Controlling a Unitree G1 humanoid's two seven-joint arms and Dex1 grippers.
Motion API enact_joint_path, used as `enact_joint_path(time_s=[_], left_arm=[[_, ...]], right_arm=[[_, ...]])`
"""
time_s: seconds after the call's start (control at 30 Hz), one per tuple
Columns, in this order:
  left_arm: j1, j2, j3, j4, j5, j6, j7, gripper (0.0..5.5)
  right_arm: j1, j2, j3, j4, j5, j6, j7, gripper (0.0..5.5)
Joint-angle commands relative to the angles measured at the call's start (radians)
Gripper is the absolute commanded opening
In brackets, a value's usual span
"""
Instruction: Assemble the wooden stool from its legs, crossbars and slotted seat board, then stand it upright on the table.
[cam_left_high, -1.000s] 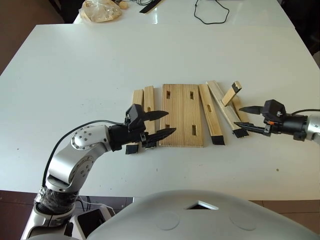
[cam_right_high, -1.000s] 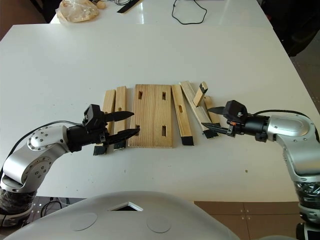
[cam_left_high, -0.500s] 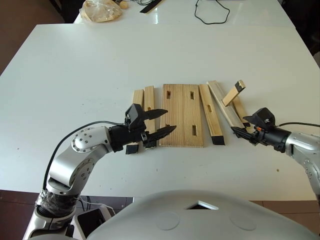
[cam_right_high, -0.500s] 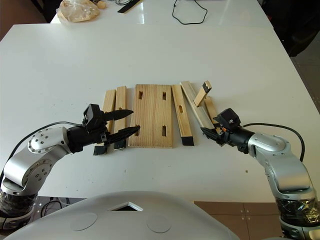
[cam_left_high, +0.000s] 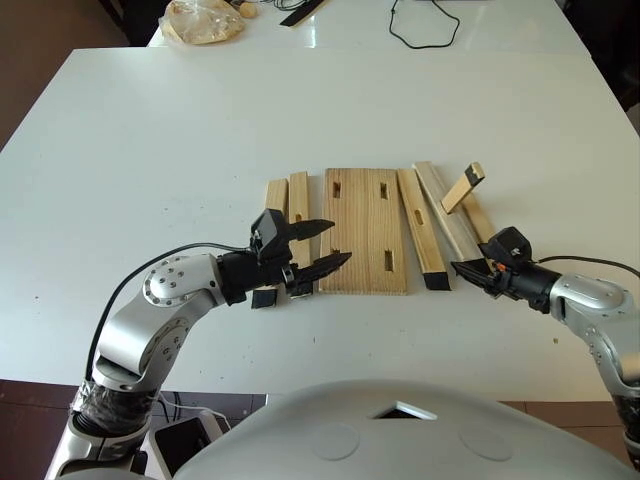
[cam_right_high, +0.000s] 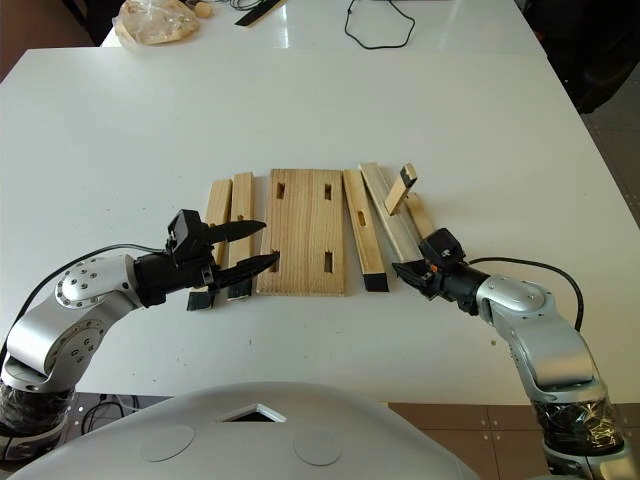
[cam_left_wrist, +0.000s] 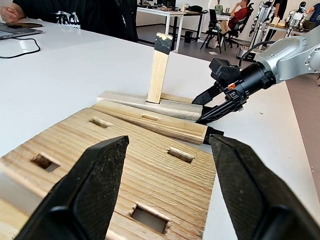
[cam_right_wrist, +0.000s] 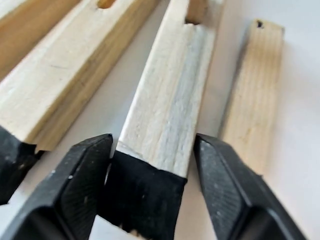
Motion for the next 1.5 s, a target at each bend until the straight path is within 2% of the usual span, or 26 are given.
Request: enact_joint_path(time_s=[0.03,0.13,0.4,0.5,0.63,0.83,1.0,1.27,1.5], left_arm=[[0.002,0.002,-0.006,0.002,0.014,0.002,0.008,3.02],[0.003,0.001,-0.004,0.001,0.014,0.003,0.013,3.02],[-0.018,-0.006,0.004,0.01,0.017,0.018,0.038,3.02],[-0.083,-0.064,0.044,0.046,-0.009,0.067,0.132,3.02],[-0.208,-0.14,0.106,0.113,-0.077,0.202,0.28,3.02],[-0.271,-0.189,0.185,0.124,-0.246,0.284,0.302,3.02],[-0.233,-0.167,0.155,0.067,-0.274,0.304,0.276,3.02],[-0.211,-0.164,0.144,0.065,-0.257,0.297,0.281,3.02],[-0.217,-0.157,0.119,0.064,-0.235,0.288,0.275,3.02]], right_arm=[[0.027,-0.006,0.026,0.022,-0.035,-0.017,-0.007,2.38],[0.038,0.001,0.025,0.02,-0.038,-0.021,-0.005,2.07],[-0.064,0.087,-0.066,0.012,0.033,-0.012,-0.043,2.07],[-0.142,0.126,-0.114,0.003,0.107,-0.029,-0.027,2.07],[-0.222,0.164,-0.168,-0.073,0.303,-0.015,0.059,2.06],[-0.282,0.152,-0.187,-0.053,0.412,0.006,0.09,2.06],[-0.277,0.132,-0.162,-0.014,0.371,-0.013,0.079,2.06],[-0.215,-0.016,-0.119,0.233,0.165,-0.216,0.216,2.06],[-0.117,-0.05,0.001,0.351,0.022,-0.384,0.31,2.06]])
